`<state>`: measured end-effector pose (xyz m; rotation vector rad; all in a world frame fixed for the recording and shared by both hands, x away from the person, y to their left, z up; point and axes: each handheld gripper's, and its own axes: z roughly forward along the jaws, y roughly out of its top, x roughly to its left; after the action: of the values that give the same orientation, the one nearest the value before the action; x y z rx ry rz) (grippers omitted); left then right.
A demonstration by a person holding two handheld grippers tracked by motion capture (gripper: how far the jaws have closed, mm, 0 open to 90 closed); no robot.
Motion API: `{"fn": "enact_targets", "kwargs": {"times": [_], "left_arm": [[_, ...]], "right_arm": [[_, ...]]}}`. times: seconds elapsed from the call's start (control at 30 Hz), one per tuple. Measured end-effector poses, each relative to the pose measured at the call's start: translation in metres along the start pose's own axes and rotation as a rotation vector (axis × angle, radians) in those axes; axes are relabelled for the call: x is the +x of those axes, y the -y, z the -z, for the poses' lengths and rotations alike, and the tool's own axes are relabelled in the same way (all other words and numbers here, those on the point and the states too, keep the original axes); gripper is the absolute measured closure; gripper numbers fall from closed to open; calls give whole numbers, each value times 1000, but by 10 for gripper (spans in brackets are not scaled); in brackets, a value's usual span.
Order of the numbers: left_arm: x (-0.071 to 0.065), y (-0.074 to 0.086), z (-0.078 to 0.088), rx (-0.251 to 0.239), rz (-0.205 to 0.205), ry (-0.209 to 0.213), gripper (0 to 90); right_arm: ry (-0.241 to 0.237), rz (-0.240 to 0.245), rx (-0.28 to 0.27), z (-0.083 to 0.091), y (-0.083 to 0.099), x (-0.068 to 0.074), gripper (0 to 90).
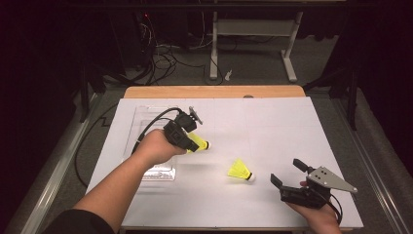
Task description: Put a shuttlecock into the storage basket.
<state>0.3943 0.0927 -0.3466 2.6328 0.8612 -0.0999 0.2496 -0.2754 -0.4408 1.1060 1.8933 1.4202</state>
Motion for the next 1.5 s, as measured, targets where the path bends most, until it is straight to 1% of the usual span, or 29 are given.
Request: {"fn": "enact_targets", "kwargs": {"times": [0.2,0.43,0.5,0.73,0.93,1.0,1.07,1.17,1.3,1.33,1.37,1.5], "left_arm": [[3,2,13,-6,9,-19,896],[7,7,25,-18,28,-41,896],[11,10,29,-19,40,-49,896],[18,16,36,-23,62,-66,896],[25,21,44,-24,83,-88,896],[27,23,46,-30,95,-94,896],[30,25,49,-25,101,-101,896],[36,29,53,-28,123,-117,895],[40,32,57,-33,138,-122,896],[43,34,59,-39,148,-125,895],[43,34,59,-39,148,-125,896],[50,36,64,-41,174,-139,896]], "right_arm": [[1,-1,1,0,0,0,64],[1,-1,0,0,0,0,64],[1,-5,0,0,0,0,64],[0,-2,2,0,0,1,64],[0,-3,4,0,1,0,65],[-1,-3,4,-1,1,0,65],[0,-3,5,-1,1,0,65],[0,-4,5,-1,1,0,65],[0,-4,4,-1,1,0,65],[0,-4,5,-1,1,1,65],[0,-4,5,-1,1,1,65],[0,-6,5,-1,1,0,66]]}}
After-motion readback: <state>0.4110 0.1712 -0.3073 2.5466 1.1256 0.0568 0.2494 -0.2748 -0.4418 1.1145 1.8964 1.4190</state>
